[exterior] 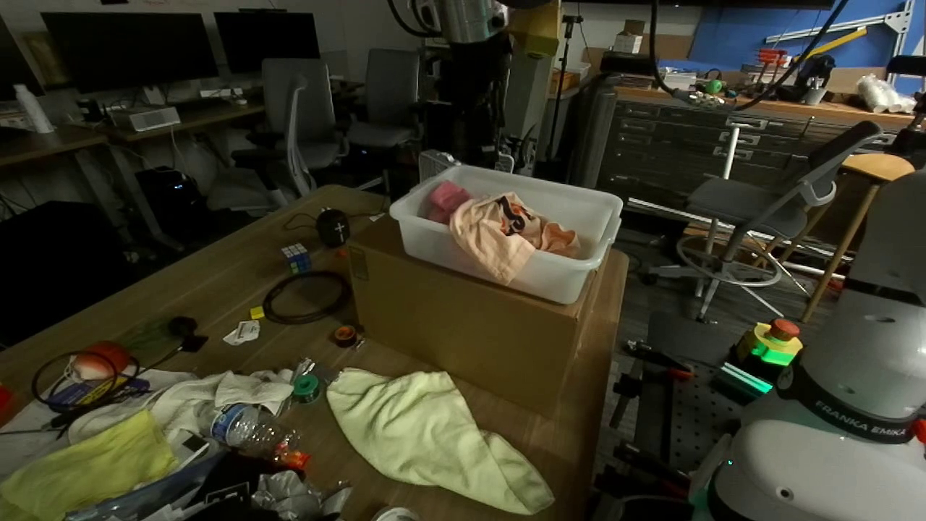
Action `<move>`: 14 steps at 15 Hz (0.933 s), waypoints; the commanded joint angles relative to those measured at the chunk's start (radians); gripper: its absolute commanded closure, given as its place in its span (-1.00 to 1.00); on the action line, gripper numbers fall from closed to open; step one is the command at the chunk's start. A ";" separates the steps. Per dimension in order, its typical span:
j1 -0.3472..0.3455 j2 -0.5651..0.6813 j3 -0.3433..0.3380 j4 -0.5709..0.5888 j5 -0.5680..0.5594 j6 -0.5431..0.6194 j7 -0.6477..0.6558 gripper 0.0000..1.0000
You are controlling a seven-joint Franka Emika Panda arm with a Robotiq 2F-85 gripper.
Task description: Remove the green towel and the peach and pink shirts from the basket respectively
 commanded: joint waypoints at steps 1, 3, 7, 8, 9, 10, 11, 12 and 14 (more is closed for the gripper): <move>-0.049 -0.040 -0.051 -0.056 0.188 0.095 -0.092 -1.00; -0.070 -0.028 -0.075 -0.059 0.305 0.099 -0.143 -1.00; -0.092 0.002 -0.096 -0.074 0.455 0.124 -0.133 -1.00; -0.095 0.011 -0.099 -0.078 0.477 0.133 -0.132 -1.00; -0.097 0.022 -0.100 -0.079 0.493 0.137 -0.128 -1.00; -0.100 0.032 -0.100 -0.080 0.500 0.142 -0.114 -1.00; -0.103 0.041 -0.100 -0.083 0.506 0.152 -0.105 -1.00; -0.104 0.051 -0.099 -0.091 0.500 0.167 -0.091 -1.00; -0.105 0.070 -0.097 -0.098 0.488 0.185 -0.065 -1.00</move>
